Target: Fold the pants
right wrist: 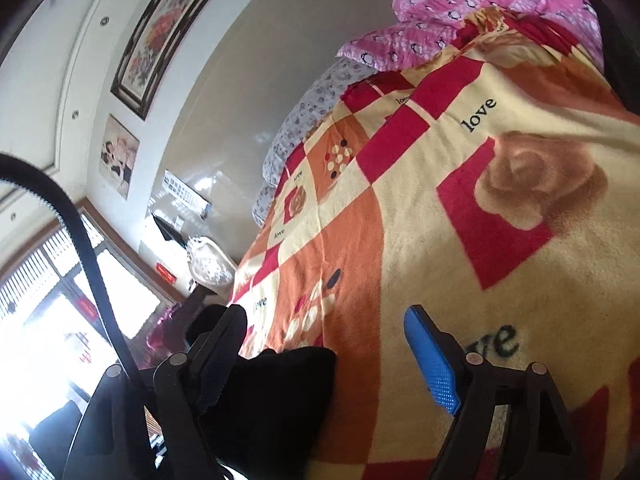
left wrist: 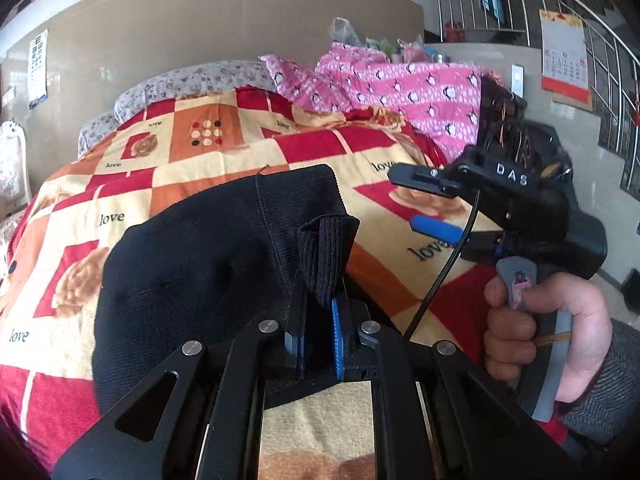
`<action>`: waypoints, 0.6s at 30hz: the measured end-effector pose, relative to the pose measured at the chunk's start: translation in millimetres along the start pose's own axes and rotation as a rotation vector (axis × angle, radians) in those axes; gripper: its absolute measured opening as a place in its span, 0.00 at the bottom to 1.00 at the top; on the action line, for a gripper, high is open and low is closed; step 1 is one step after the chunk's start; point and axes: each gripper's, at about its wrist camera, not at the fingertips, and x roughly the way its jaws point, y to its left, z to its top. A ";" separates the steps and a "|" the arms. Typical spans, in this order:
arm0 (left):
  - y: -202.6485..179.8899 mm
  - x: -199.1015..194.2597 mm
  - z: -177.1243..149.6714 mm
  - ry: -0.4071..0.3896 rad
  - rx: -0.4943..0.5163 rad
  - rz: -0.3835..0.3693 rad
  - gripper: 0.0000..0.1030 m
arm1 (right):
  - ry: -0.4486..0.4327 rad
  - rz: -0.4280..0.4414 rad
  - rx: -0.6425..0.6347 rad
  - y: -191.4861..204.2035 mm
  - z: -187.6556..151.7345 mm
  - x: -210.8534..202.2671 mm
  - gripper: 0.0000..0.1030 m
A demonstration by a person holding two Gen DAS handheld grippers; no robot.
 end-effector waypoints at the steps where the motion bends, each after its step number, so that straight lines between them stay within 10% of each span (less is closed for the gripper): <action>1: -0.4 4.7 0.7 0.014 0.000 -0.004 0.08 | 0.002 -0.002 -0.007 1.4 0.4 -0.2 0.76; 6: 1.8 14.9 -1.6 0.077 -0.014 -0.053 0.13 | 0.033 -0.019 -0.075 13.3 -2.9 6.5 0.76; 10: 1.1 4.1 -2.5 0.070 -0.039 -0.181 0.49 | 0.032 -0.017 -0.066 10.3 -3.3 6.5 0.76; 18: 32.9 -59.0 -3.1 -0.018 -0.092 -0.205 0.49 | 0.025 -0.087 -0.107 22.2 -0.5 2.1 0.76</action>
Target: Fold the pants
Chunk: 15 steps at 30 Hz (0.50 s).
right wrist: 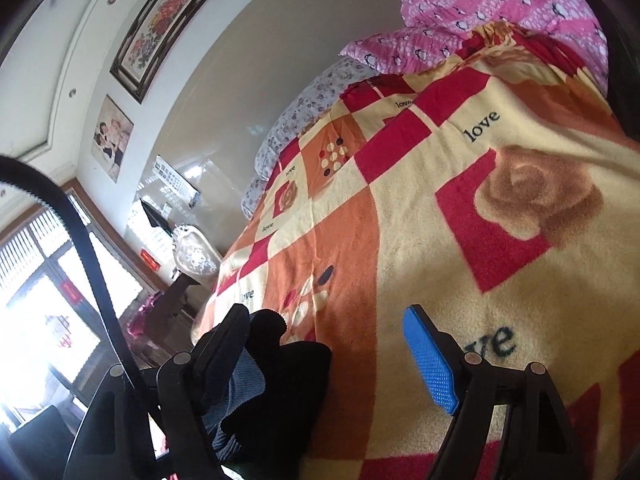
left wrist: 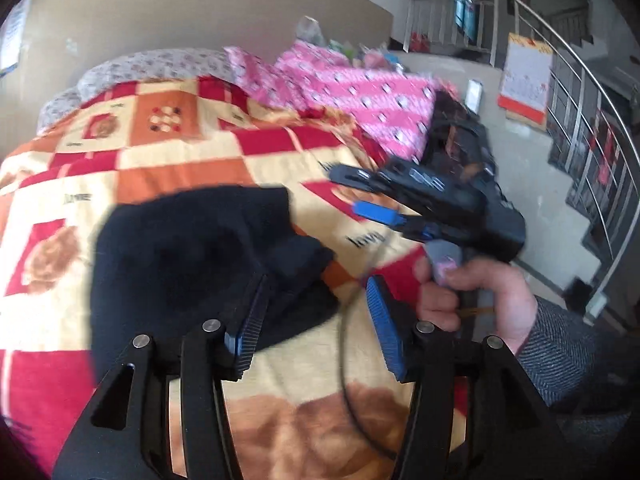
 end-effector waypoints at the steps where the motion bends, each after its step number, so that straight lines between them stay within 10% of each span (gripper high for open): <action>1: 10.5 -12.1 4.9 -0.029 -0.022 0.036 0.49 | 0.000 0.000 -0.074 15.3 1.9 -3.9 0.76; 8: 75.0 -20.9 -4.4 0.032 -0.199 0.141 0.49 | 0.123 0.093 -0.668 141.9 -37.0 -3.2 0.76; 15: 77.3 10.5 -36.7 0.142 -0.254 0.189 0.51 | 0.461 -0.043 -0.781 125.9 -88.3 57.9 0.73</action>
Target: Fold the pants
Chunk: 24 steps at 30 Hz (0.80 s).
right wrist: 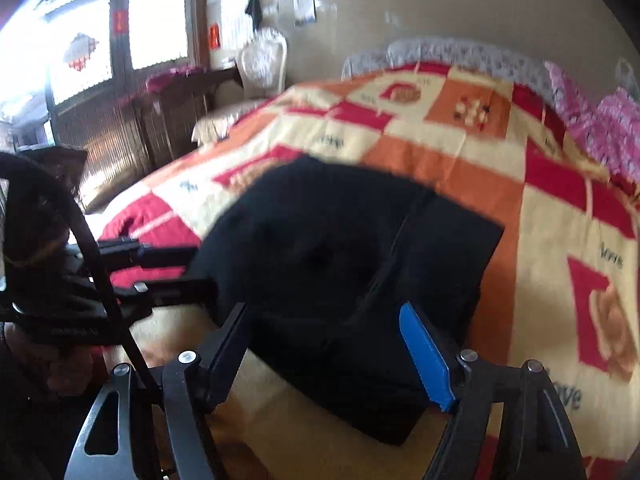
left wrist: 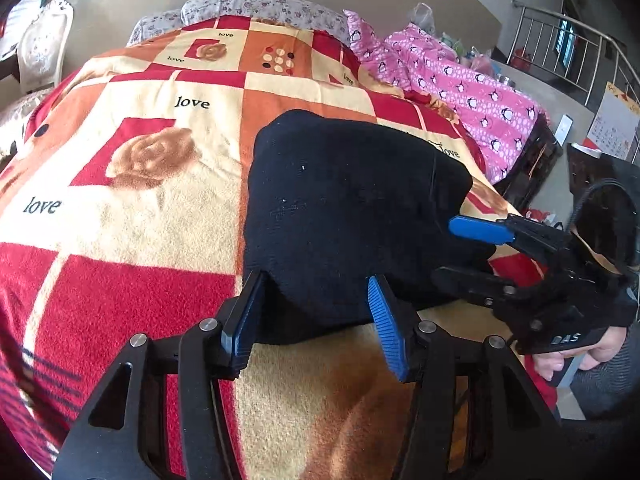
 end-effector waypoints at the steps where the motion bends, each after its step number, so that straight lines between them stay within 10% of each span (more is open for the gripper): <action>1: -1.1 0.6 1.2 0.006 -0.001 -0.003 0.51 | -0.039 0.014 0.002 -2.4 -4.9 -2.3 0.73; 9: 22.1 -40.8 60.0 -0.192 0.023 -0.069 0.51 | -0.170 0.048 0.030 -9.2 23.7 -48.9 0.71; 14: 22.8 22.3 104.9 -0.039 -0.017 -0.244 0.51 | -0.209 0.129 0.063 -23.8 66.7 -34.8 0.71; 18: 29.1 79.6 101.9 0.132 -0.091 -0.250 0.49 | 0.040 0.134 0.202 -56.1 55.9 30.7 0.71; 24: 29.5 55.6 108.5 0.072 -0.127 -0.244 0.50 | -0.007 0.090 0.188 -55.6 43.1 24.4 0.70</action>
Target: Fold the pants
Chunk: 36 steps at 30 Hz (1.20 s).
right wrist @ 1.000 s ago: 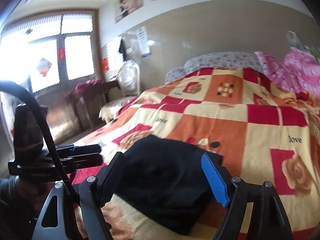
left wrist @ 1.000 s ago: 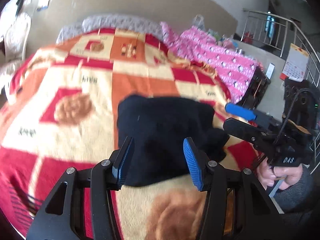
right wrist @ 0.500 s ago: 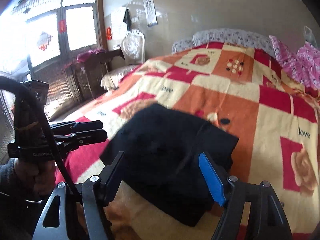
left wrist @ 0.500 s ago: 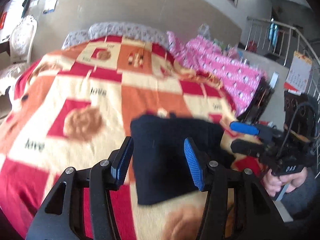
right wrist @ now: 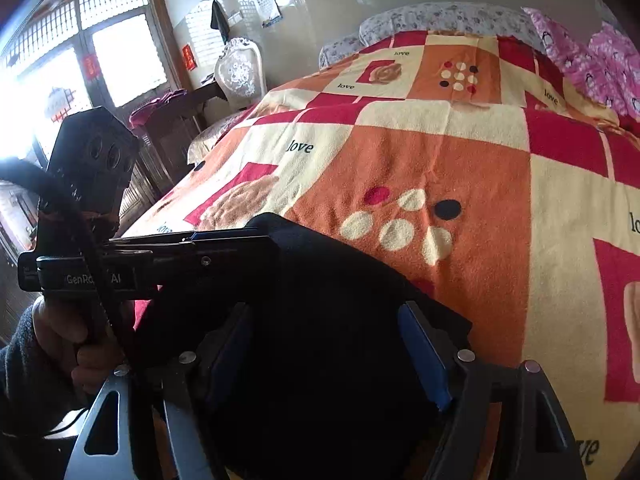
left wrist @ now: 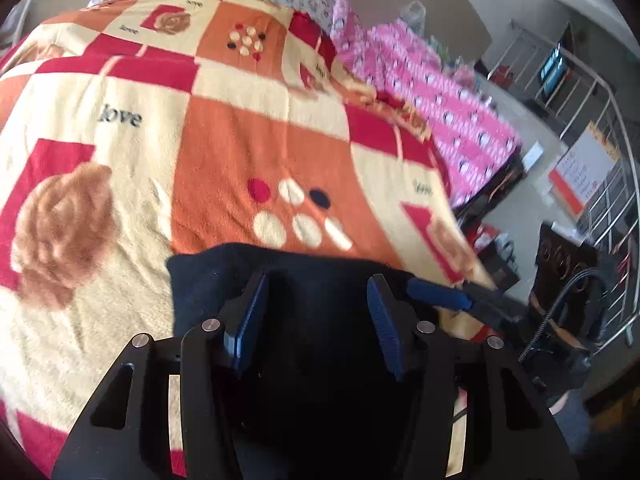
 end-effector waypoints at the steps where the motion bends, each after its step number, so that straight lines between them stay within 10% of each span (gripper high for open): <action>1: 1.5 -14.2 0.9 -0.045 -0.008 0.012 0.51 | -0.025 0.000 0.024 -0.8 0.4 -12.2 0.70; 4: 17.6 -39.1 -8.4 -0.102 -0.030 0.079 0.74 | -0.111 0.010 0.083 -8.5 -5.4 -46.9 0.73; 15: 62.0 -7.7 -37.0 0.056 -0.249 -0.090 0.74 | -0.052 0.158 0.402 -52.8 -55.3 -29.9 0.75; 18: 51.5 -2.9 -31.9 0.074 -0.215 -0.083 0.58 | -0.032 0.180 0.359 -44.3 -50.1 -22.7 0.75; 22: 37.8 -11.8 -25.1 0.046 -0.128 -0.020 0.32 | -0.079 0.175 0.356 -48.1 -49.8 -28.9 0.37; 30: 28.6 25.3 10.9 0.048 -0.089 0.001 0.32 | -0.158 0.101 0.300 -71.6 -6.6 -39.4 0.30; 36: 32.6 29.6 5.5 0.033 -0.063 0.065 0.53 | -0.050 0.144 0.476 -113.1 -17.7 -10.2 0.38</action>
